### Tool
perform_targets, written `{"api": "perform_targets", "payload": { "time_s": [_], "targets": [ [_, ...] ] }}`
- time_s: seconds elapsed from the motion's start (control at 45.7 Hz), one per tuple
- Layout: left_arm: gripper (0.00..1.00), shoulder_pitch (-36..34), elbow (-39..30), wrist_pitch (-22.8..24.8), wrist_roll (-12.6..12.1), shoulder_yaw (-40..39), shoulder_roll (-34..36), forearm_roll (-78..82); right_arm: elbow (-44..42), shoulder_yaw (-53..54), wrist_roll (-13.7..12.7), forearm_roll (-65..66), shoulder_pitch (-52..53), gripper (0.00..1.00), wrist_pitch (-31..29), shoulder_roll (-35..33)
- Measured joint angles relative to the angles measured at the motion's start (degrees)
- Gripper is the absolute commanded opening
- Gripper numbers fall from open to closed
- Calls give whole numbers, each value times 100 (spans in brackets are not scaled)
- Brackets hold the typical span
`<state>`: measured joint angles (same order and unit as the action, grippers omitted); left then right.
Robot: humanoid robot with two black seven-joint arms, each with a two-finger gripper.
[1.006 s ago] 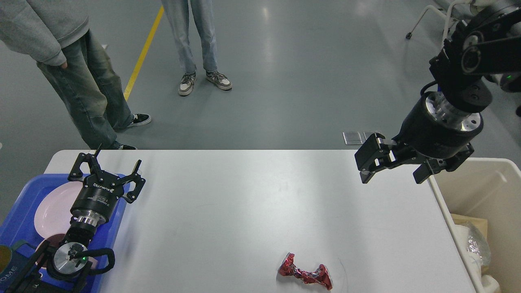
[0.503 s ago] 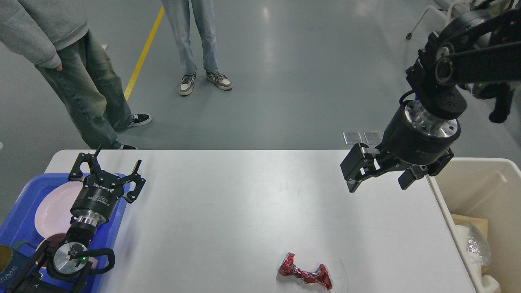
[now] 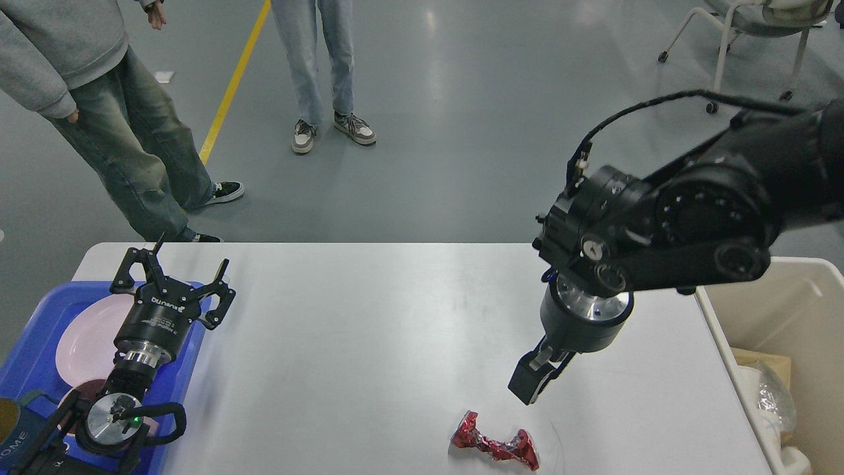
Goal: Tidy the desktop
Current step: 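Lower the right gripper and grasp the red wrapper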
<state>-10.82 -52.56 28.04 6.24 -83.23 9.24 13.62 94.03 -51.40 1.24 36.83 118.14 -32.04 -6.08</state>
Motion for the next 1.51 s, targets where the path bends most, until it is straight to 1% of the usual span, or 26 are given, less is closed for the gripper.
{"api": "perform_targets", "payload": {
  "time_s": [0.153,0.241,0.372,0.481,0.7,0.94,1.137,1.225,1.312,1.378,1.422,1.465,1.487,1.509],
  "targets": [
    [96,-1,0,0,0,0,0,0,-102,-138,-16,725,-761,96,1382,278],
    [96,-5,0,0,0,0,3,0,-143,-295,-17,1226,-1136,96,1774,507],
    [96,-9,0,0,0,0,4,0,-158,-347,-10,1800,-1675,97,1879,853],
    [96,-9,0,0,0,0,0,0,-292,-361,-21,1917,-2150,97,1886,968],
    [96,-8,0,0,0,0,0,0,-1253,-355,-44,1861,-2972,97,1984,1207],
    [96,-4,0,0,0,0,1,0,-1646,-346,-44,1845,-3221,97,2237,1400],
    [96,-4,0,0,0,0,0,0,-2102,-402,-49,1845,-3603,96,2272,1663],
    [96,-4,0,0,0,0,-1,0,-2283,-420,-49,1845,-3745,92,2273,1724],
    [96,-5,0,0,0,0,0,0,-2354,-434,-49,1849,-3801,85,2273,1744],
    [96,-5,0,0,0,0,1,0,-2370,-452,-47,1858,-3813,83,2273,1753],
    [96,-5,0,0,0,0,1,0,-2376,-466,-47,1865,-3815,76,2271,1756],
    [96,-5,0,0,0,0,1,0,-2376,-480,-44,1868,-3815,65,2268,1757],
    [96,-5,0,0,0,0,1,0,-2376,-497,-42,1868,-3815,56,2267,1757],
    [96,-5,0,0,0,0,1,0,-2376,-518,-42,1868,-3815,44,2267,1757]
  ]
}}
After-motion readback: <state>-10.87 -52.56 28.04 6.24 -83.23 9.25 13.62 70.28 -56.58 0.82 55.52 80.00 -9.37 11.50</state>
